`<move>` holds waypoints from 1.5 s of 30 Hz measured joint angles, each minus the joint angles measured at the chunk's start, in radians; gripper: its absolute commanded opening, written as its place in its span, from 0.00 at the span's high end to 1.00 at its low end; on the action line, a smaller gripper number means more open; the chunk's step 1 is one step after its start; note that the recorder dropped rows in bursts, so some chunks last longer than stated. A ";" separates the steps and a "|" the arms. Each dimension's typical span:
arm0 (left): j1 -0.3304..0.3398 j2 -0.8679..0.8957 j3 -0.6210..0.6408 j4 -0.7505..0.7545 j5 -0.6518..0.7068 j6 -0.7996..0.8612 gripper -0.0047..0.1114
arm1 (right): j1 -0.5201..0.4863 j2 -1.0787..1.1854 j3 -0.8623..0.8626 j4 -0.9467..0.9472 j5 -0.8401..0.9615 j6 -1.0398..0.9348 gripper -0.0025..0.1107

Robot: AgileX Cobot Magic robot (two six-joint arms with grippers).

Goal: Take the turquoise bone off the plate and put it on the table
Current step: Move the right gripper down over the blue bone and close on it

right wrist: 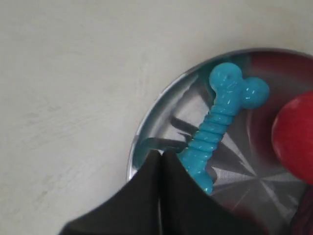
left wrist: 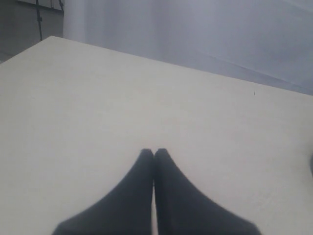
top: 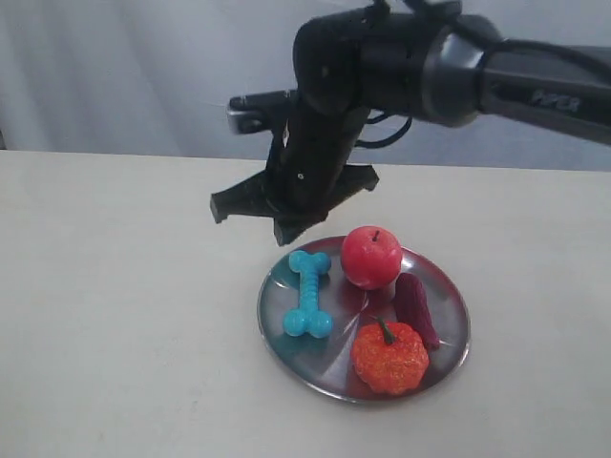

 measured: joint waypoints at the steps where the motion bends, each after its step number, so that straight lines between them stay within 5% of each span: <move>1: 0.000 0.000 0.000 0.000 0.000 0.000 0.96 | -0.006 0.022 -0.008 0.000 0.005 0.002 0.80; 6: 0.000 0.000 0.000 0.000 0.000 0.000 0.96 | -0.028 0.117 -0.018 0.000 0.002 0.022 0.47; 30: 0.000 0.000 0.000 0.000 0.000 0.000 0.96 | -0.032 0.241 -0.020 -0.094 -0.109 0.131 0.51; 35: 0.000 0.000 0.000 0.000 0.000 0.000 0.96 | -0.032 0.247 -0.024 -0.110 -0.108 0.137 0.72; 40: 0.000 0.000 0.000 0.000 0.000 0.000 0.96 | -0.034 0.249 -0.025 -0.112 -0.108 0.151 0.52; 45: 0.000 0.000 0.000 0.000 0.000 0.000 0.96 | -0.034 0.266 -0.025 -0.100 -0.088 0.151 0.50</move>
